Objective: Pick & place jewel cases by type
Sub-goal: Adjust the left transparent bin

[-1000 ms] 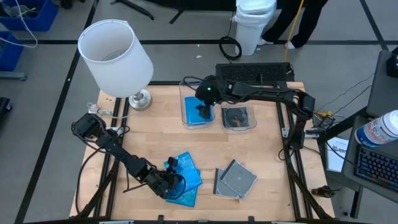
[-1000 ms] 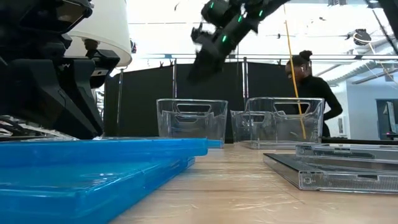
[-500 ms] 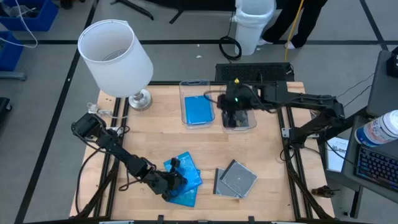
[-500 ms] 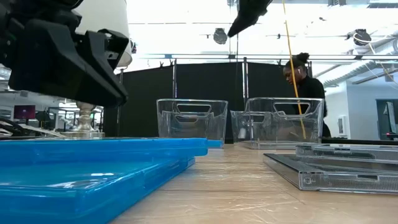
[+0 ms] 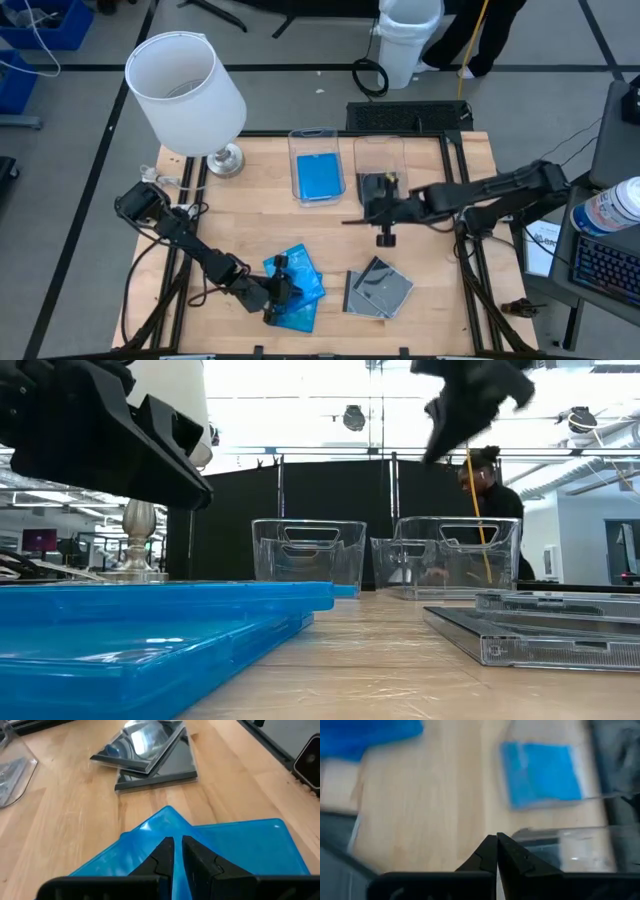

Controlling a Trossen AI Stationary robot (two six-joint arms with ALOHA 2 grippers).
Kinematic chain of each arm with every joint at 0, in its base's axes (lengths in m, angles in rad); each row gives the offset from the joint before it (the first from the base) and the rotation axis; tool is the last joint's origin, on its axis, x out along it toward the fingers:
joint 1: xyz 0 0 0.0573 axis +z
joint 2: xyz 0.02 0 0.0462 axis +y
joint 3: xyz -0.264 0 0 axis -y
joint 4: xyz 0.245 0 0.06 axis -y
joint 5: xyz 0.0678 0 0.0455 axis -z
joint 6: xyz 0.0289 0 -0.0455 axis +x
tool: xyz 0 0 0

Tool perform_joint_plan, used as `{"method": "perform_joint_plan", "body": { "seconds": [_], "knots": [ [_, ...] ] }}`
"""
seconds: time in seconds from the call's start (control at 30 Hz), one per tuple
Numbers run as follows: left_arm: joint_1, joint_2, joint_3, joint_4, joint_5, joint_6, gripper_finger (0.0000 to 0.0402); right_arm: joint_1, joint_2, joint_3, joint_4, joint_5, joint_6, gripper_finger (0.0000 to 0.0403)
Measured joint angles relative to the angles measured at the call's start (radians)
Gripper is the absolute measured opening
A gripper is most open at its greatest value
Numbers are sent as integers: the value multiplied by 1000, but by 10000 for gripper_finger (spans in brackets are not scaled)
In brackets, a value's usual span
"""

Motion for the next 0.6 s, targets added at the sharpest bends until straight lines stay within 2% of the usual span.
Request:
{"method": "perform_joint_plan", "body": {
  "seconds": [0.13, 0.27, 0.37, 0.47, 0.6],
  "knots": [
    [8, 0, 0, 2, 0, 48, 46, 0, 22, -116, 140, -29, -44, 7],
    [24, 0, 0, -3, 0, 84, 46, -39, 56, -116, 266, 9, -112, 22],
    [38, 0, 0, -20, 0, 85, 46, -92, 109, -38, 281, -53, -177, 56],
    [51, 0, 0, -34, 0, 90, 46, -138, 177, 68, 273, -64, -263, 108],
    [63, 0, 0, -94, 1, 52, 46, -205, 298, 237, 174, -226, -370, 161]
  ]
}}
